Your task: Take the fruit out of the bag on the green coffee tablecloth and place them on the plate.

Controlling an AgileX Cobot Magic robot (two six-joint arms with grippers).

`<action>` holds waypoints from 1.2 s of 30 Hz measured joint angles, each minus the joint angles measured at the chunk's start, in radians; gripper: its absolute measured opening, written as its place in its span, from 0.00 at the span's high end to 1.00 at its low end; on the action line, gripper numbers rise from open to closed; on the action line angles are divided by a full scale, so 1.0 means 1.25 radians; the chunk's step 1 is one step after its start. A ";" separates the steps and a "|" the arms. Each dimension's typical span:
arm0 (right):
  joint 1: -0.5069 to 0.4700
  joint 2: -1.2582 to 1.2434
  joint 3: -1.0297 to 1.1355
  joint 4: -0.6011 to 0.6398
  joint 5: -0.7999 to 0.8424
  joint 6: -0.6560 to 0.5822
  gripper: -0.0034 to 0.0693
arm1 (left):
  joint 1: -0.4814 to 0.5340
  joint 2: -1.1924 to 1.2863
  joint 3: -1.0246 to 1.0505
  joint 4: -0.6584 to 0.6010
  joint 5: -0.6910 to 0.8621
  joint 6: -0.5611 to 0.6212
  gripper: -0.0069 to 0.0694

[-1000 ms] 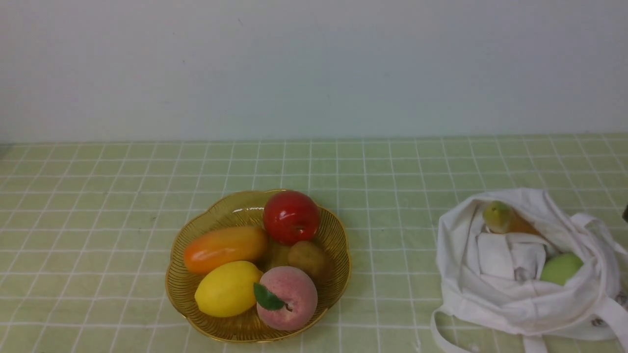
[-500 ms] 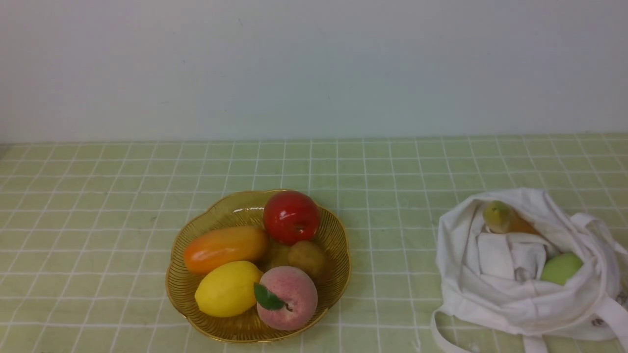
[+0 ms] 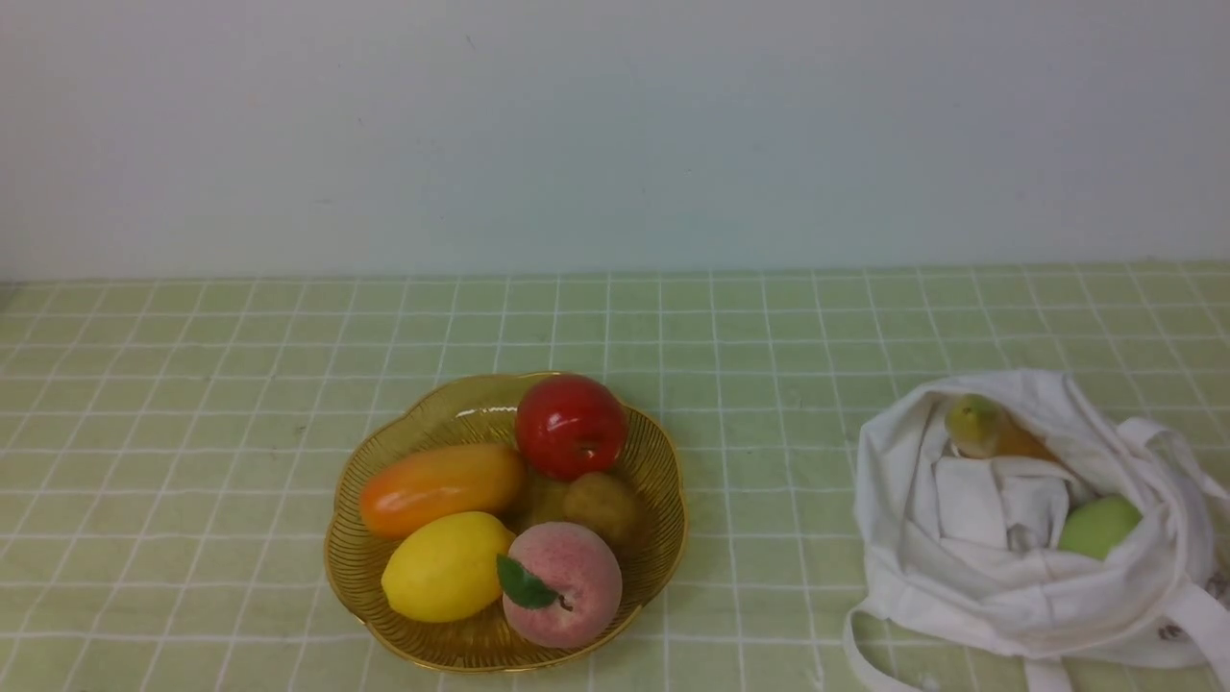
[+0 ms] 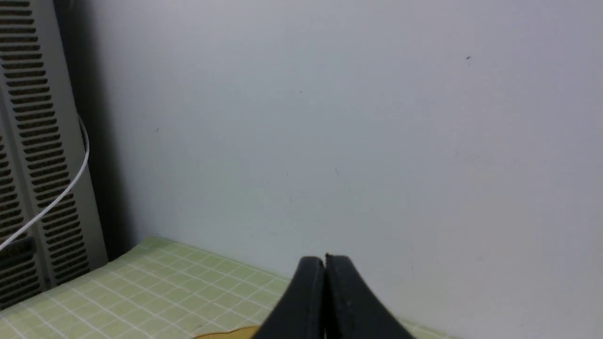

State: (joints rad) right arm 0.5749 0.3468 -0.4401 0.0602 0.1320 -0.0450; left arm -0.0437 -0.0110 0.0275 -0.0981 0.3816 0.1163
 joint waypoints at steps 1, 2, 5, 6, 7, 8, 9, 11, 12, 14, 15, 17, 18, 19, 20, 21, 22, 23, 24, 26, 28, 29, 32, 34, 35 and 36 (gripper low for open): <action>-0.006 -0.009 0.004 -0.002 0.008 -0.006 0.97 | 0.000 0.000 0.000 0.000 0.000 0.000 0.92; -0.034 -0.030 0.013 -0.003 0.011 -0.013 0.97 | 0.000 0.000 0.000 0.000 0.000 0.000 0.92; -0.144 -0.087 0.067 -0.003 0.034 -0.019 0.97 | 0.000 0.000 0.000 0.000 0.000 0.000 0.92; -0.185 -0.101 0.092 -0.003 0.039 -0.019 0.97 | 0.000 0.000 0.000 0.000 0.000 0.000 0.92; -0.227 -0.121 0.121 -0.003 0.046 -0.019 0.97 | 0.000 0.000 0.000 0.000 0.000 0.000 0.92; -0.269 -0.147 0.154 -0.003 0.052 -0.019 0.97 | 0.000 0.000 0.000 0.000 0.000 0.000 0.92; -0.294 -0.161 0.175 -0.003 0.054 -0.019 0.97 | 0.000 0.000 0.000 0.000 0.000 0.000 0.92; -0.367 -0.209 0.250 -0.003 0.058 -0.019 0.97 | 0.000 0.000 0.000 0.000 0.000 0.000 0.92; -0.401 -0.241 0.289 -0.003 0.061 -0.019 0.97 | 0.000 0.000 0.000 0.000 0.000 0.000 0.92; -0.450 -0.278 0.363 -0.002 0.089 -0.018 0.97 | 0.000 0.000 0.000 0.000 0.000 0.000 0.92; -0.465 -0.284 0.370 -0.002 0.125 -0.018 0.97 | 0.000 0.000 0.000 0.000 0.000 0.000 0.92; -0.478 -0.284 0.373 -0.001 0.184 -0.018 0.97 | 0.000 0.000 0.000 0.000 0.001 0.000 0.92; -0.479 -0.284 0.373 0.000 0.187 -0.019 0.97 | 0.000 0.000 0.000 0.000 0.001 0.000 0.92; -0.479 -0.284 0.372 0.000 0.188 -0.019 0.97 | 0.000 0.000 0.000 0.000 0.001 0.000 0.92; -0.479 -0.284 0.372 0.000 0.188 -0.019 0.97 | 0.000 0.000 0.000 0.000 0.001 0.000 0.92; -0.479 -0.284 0.372 0.000 0.188 -0.019 0.97 | 0.000 0.000 0.000 0.000 0.001 0.000 0.92; -0.479 -0.284 0.372 0.000 0.188 -0.020 0.97 | 0.000 0.000 0.000 0.000 0.001 0.000 0.92; -0.479 -0.284 0.372 0.000 0.189 -0.021 0.97 | 0.000 0.000 0.000 0.000 0.001 0.000 0.92; -0.479 -0.284 0.372 0.000 0.189 -0.021 0.97 | 0.000 0.000 0.000 0.000 0.001 0.000 0.92; -0.479 -0.284 0.372 0.000 0.189 -0.021 0.97 | 0.000 0.000 0.000 0.000 0.001 0.000 0.92; -0.479 -0.284 0.372 0.000 0.189 -0.021 0.97 | 0.000 0.000 0.000 0.000 0.001 0.000 0.92; -0.479 -0.284 0.372 0.000 0.189 -0.021 0.97 | 0.000 0.000 0.000 0.000 0.001 0.000 0.92; -0.479 -0.284 0.372 0.000 0.189 -0.021 0.97 | 0.000 0.000 0.000 0.000 0.001 0.000 0.92; -0.479 -0.284 0.372 0.000 0.189 -0.021 0.97 | 0.000 0.000 0.000 0.000 0.001 0.000 0.92; -0.479 -0.284 0.372 0.000 0.189 -0.021 0.97 | 0.000 0.000 0.000 0.000 0.001 0.000 0.92; -0.479 -0.284 0.372 0.000 0.189 -0.021 0.97 | 0.000 0.000 0.000 0.000 0.001 0.000 0.92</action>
State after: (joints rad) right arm -0.0239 -0.0085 0.0251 0.0607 0.3685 -0.0712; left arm -0.0437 -0.0110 0.0275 -0.0981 0.3825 0.1163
